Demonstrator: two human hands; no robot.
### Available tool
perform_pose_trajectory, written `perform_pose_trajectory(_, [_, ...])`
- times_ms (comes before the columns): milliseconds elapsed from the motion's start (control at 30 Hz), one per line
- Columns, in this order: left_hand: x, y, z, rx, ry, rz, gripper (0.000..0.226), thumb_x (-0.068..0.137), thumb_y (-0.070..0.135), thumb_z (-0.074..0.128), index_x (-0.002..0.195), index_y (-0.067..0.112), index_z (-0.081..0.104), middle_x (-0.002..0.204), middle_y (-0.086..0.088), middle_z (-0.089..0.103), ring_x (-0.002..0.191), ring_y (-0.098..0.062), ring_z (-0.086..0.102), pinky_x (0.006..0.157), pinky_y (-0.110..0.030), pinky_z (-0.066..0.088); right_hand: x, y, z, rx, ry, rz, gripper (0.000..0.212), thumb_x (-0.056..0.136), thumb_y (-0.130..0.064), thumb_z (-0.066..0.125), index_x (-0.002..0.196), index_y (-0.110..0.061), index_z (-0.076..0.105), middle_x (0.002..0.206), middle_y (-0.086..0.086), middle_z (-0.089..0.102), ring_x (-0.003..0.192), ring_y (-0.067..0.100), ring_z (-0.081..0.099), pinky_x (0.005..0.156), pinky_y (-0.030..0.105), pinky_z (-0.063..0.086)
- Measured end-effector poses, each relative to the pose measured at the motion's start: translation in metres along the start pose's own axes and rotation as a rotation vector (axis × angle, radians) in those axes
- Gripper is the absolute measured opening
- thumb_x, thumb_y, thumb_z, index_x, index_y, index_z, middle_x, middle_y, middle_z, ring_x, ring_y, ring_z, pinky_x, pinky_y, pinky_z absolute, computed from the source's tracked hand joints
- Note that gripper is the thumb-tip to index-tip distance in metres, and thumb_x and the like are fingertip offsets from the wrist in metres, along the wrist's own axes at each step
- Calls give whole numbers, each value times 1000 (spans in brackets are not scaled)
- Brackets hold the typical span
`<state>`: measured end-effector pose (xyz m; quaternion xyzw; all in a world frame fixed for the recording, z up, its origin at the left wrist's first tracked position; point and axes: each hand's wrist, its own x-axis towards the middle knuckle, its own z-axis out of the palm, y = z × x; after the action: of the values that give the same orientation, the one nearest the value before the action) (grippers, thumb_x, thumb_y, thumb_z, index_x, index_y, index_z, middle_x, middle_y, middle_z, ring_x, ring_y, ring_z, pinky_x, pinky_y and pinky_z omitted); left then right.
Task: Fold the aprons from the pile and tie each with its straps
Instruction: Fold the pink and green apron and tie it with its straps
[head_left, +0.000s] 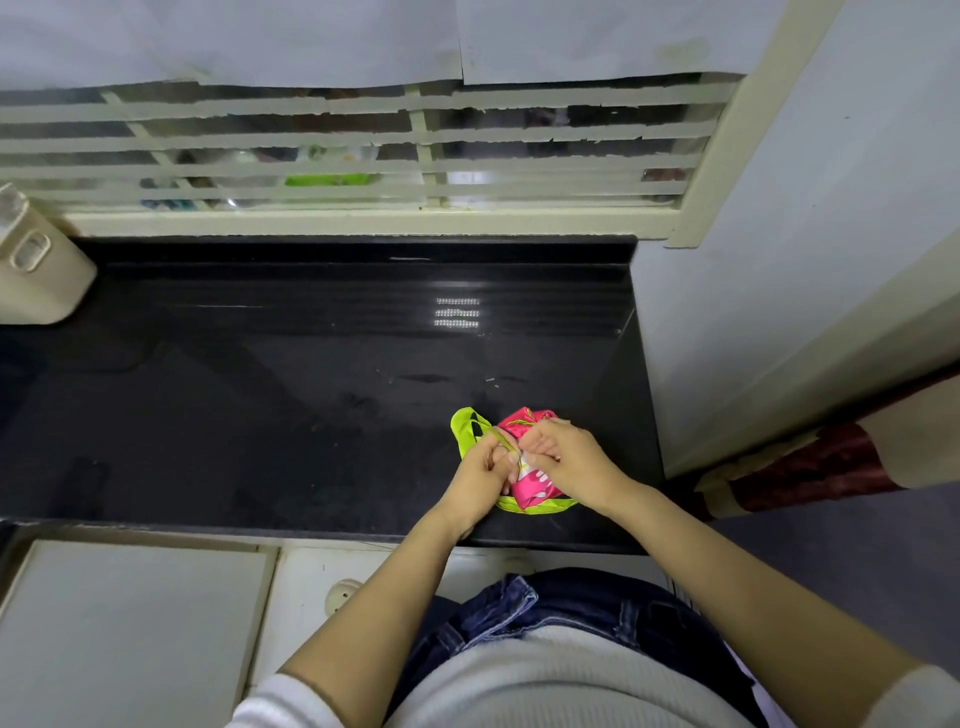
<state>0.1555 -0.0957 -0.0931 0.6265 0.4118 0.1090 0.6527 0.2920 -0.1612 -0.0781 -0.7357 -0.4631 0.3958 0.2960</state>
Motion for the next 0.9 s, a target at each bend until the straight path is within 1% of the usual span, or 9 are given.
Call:
perform_pose_trajectory(133, [0, -1, 0, -81, 21, 9, 18, 98, 2, 43, 84, 11, 49, 56, 3, 49, 47, 0, 43, 54, -13, 40, 1, 1, 1, -88, -32, -55, 7, 81, -13, 72, 87, -10, 72, 80, -15, 50, 73, 0, 52, 67, 3, 39])
perform_pose_trajectory(233, [0, -3, -2, -117, 36, 8, 17, 98, 2, 44, 82, 7, 47, 53, 6, 50, 48, -2, 43, 56, -14, 41, 2, 2, 4, -87, 11, -45, 6, 80, -15, 73, 85, -12, 73, 79, -15, 49, 72, 1, 49, 66, 9, 37])
perform_pose_trajectory(300, [0, -4, -2, -135, 36, 16, 17, 98, 2, 44, 81, 6, 45, 52, 7, 50, 48, -3, 43, 57, -14, 41, 3, 3, 6, -92, 30, -39, 6, 81, -16, 73, 86, -13, 72, 78, -15, 50, 72, 2, 50, 70, 15, 39])
perform_pose_trajectory(400, [-1, -3, -3, -192, 68, 30, 19, 97, -2, 42, 80, 6, 45, 53, 6, 51, 51, -5, 43, 56, -15, 40, 5, 2, 7, -106, 32, -21, 7, 83, -17, 70, 87, -11, 70, 78, -15, 51, 75, 5, 51, 72, 18, 42])
perform_pose_trajectory(533, [0, -4, -9, -232, 153, 31, 20, 97, -4, 39, 84, 8, 47, 56, 2, 51, 52, -6, 45, 57, -17, 42, 2, 3, 12, 51, 32, 27, 3, 85, -16, 67, 85, -13, 68, 78, -11, 60, 76, 8, 55, 74, 25, 46])
perform_pose_trajectory(633, [0, -7, -11, -205, 161, 13, 20, 97, -3, 38, 83, 8, 47, 59, -2, 50, 53, -5, 46, 57, -17, 42, 0, 1, 17, 71, 11, 35, 7, 87, -18, 64, 83, -23, 62, 70, -17, 56, 66, 0, 49, 68, 21, 43])
perform_pose_trajectory(700, [-1, -7, -11, -204, 163, 5, 19, 98, -2, 38, 84, 8, 46, 60, -2, 49, 52, -4, 46, 57, -16, 43, 0, -2, 16, 102, -6, 47, 10, 87, -19, 65, 79, -24, 60, 68, -13, 58, 64, 2, 51, 69, 30, 45])
perform_pose_trajectory(800, [1, -5, -11, -212, 162, 8, 18, 99, -1, 38, 86, 9, 47, 59, -1, 51, 51, -4, 48, 57, -16, 43, 2, -4, 12, 152, -47, 73, 12, 86, -18, 64, 75, -23, 62, 77, 0, 69, 75, 17, 63, 80, 43, 50])
perform_pose_trajectory(900, [2, -3, -12, -240, 157, -10, 14, 99, 1, 38, 92, 9, 47, 60, -3, 54, 52, -5, 52, 58, -19, 45, 6, -6, 10, 132, -93, 100, 13, 86, -21, 63, 75, -28, 65, 82, -6, 73, 87, 15, 67, 89, 44, 51])
